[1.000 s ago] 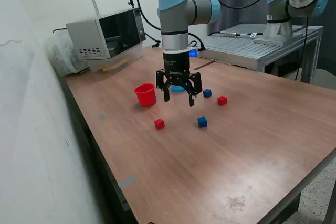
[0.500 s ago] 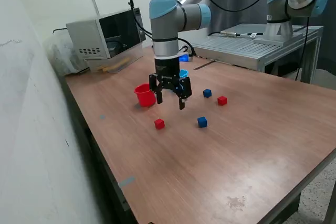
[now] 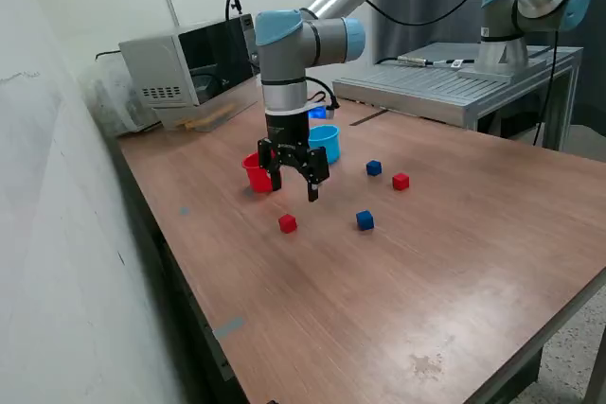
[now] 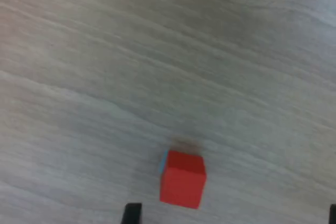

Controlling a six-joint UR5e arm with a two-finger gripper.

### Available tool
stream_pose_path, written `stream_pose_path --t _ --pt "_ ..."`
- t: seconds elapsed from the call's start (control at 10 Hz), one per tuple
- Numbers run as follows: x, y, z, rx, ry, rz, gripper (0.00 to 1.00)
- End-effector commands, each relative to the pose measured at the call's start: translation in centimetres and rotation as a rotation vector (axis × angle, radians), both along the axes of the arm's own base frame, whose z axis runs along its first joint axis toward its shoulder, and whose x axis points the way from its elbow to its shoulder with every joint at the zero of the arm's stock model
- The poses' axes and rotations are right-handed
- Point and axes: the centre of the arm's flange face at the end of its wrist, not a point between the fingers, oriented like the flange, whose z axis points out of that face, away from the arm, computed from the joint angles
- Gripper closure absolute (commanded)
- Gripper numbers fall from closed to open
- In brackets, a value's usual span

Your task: Place red objects in the red bin, and blue objects in the blue bin.

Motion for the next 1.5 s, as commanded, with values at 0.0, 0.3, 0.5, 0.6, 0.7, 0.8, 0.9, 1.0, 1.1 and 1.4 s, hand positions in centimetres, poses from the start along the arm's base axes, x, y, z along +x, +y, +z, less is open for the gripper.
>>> stream_pose_path --t 0.0,0.3,0.5,0.6,0.7,0.8,0.9,1.0,1.1,1.4 --pt "-0.2 -0.1 -1.6 0.000 -0.014 0.000 0.00" --pt "-1.0 -0.2 -3.5 -0.001 -0.020 -0.003 0.00" --pt "-1.3 0.0 -4.2 0.004 -0.022 -0.005 0.00" --pt "-1.5 0.3 -4.4 0.014 -0.019 -0.009 0.00" --pt "-1.7 0.6 -4.1 0.014 -0.008 -0.013 0.00" --pt "-1.9 1.1 -4.0 0.016 -0.002 -0.019 0.00" --pt "-2.2 2.1 -3.7 0.027 0.005 -0.031 0.00" --pt "-2.4 2.8 -3.5 0.027 0.010 -0.039 0.00" --pt "-2.4 3.1 -3.6 0.027 0.008 -0.042 0.00" --pt "-2.1 3.1 -4.8 0.026 -0.019 -0.045 0.00"
